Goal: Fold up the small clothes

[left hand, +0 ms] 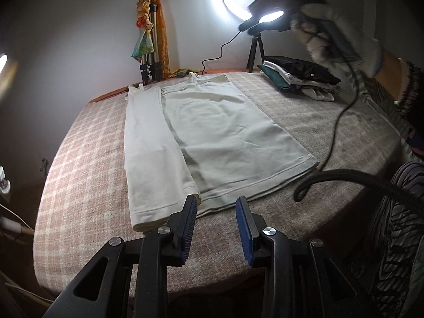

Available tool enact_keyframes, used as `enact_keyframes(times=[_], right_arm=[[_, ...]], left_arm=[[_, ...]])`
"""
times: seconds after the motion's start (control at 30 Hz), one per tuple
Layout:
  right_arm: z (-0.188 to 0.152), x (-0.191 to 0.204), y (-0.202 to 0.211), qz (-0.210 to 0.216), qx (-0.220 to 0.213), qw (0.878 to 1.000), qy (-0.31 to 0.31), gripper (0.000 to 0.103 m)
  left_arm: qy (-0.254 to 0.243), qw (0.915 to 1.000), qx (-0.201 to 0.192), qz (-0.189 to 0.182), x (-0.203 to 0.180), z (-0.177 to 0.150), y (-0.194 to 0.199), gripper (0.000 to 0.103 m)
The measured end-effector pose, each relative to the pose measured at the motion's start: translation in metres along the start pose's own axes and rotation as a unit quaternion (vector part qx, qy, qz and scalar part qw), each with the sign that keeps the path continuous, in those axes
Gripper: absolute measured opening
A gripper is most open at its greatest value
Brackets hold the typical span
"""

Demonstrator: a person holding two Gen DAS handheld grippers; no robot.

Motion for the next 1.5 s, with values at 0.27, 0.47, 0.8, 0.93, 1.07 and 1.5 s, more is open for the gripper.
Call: enact_keyframes(times=[0.27, 0.47, 0.8, 0.93, 1.07, 1.5], right_arm=[[-0.071, -0.026, 0.07, -0.001, 0.004, 1.0, -0.007, 0.027], [-0.118, -0.046, 0.055, -0.021, 0.038, 0.999, -0.011, 0.027], [-0.143, -0.062, -0.009, -0.018, 0.077, 0.997, -0.006, 0.027], [-0.139, -0.071, -0.032, -0.022, 0.081, 0.996, -0.002, 0.027], [-0.123, -0.083, -0.048, -0.003, 0.071, 0.997, -0.033, 0.028], [-0.066, -0.115, -0.101, 0.065, 0.03, 0.99, -0.122, 0.036]], left_arm=[[-0.009, 0.9996, -0.025, 0.001, -0.018, 0.015, -0.002, 0.031], [-0.038, 0.9982, -0.042, -0.02, -0.064, 0.027, -0.012, 0.033], [-0.049, 0.9973, -0.029, -0.046, -0.13, 0.032, -0.066, 0.034], [-0.053, 0.9961, -0.024, -0.067, -0.146, 0.03, -0.072, 0.039], [-0.049, 0.9949, -0.023, -0.085, -0.155, 0.031, -0.073, 0.045], [-0.021, 0.9976, -0.006, -0.065, -0.157, 0.041, -0.089, 0.014]])
Point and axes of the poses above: each gripper's, at about its wrist camera, not at the fingertips, and y roughly against the way its jaws point, x to its left, z to its top, the point moved 8 cm from there along -y, roughly the way its jaws point, and after that the axes turned 10 degrees about z, right-handed, at the moved point
